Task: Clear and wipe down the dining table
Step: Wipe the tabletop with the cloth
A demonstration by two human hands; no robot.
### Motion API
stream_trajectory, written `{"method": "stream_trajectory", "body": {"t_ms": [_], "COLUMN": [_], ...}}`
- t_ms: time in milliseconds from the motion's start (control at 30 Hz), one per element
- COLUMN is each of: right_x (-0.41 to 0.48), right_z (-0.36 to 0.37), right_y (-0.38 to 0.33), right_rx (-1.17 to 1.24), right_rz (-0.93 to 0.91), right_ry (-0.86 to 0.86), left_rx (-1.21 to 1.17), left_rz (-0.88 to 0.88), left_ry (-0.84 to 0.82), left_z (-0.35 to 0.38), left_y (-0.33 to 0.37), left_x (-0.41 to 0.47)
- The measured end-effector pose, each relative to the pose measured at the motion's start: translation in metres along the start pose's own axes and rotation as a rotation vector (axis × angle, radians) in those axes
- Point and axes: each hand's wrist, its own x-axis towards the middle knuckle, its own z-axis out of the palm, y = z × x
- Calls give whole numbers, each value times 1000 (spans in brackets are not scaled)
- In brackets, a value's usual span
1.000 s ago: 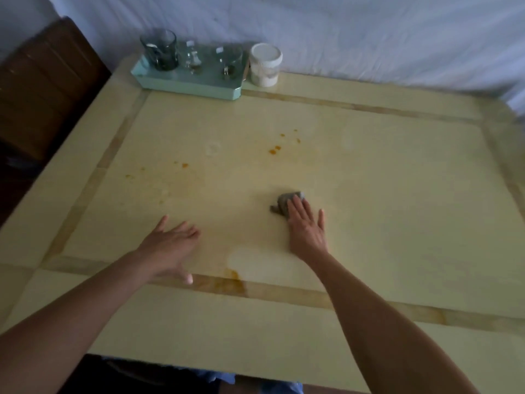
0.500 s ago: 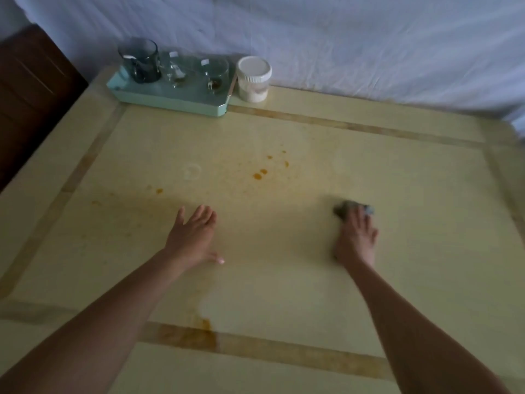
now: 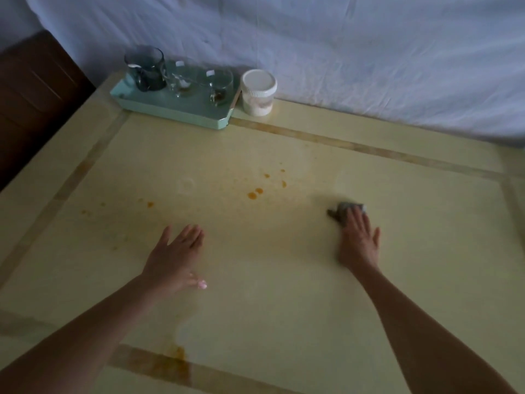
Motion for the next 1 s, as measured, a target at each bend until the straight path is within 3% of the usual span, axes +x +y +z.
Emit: {"method": "stream_trajectory", "body": {"t_ms": [100, 200, 300, 467, 633, 833, 1000], "right_x": [15, 35, 48, -5, -33, -18, -15], "right_z": [-17, -14, 3, 48, 51, 15, 18], "right_y": [37, 17, -41, -154, -138, -52, -50], "right_rx": [41, 49, 32, -20, -94, -79, -25], "right_rz": [300, 314, 82, -486, -744, -270, -195], "right_ry": [92, 110, 10, -143, -153, -91, -32], "left_rx": [-38, -14, -17, 35, 42, 46, 6], "left_rz": [-17, -34, -43, -45, -29, -9, -2], "left_ry": [0, -30, -24, -55, -55, -20, 31], "left_z": [1, -3, -5, -8, -10, -11, -6], "left_y": [1, 5, 6, 7, 8, 6, 4], "left_x": [2, 0, -1, -2, -3, -5, -1]}}
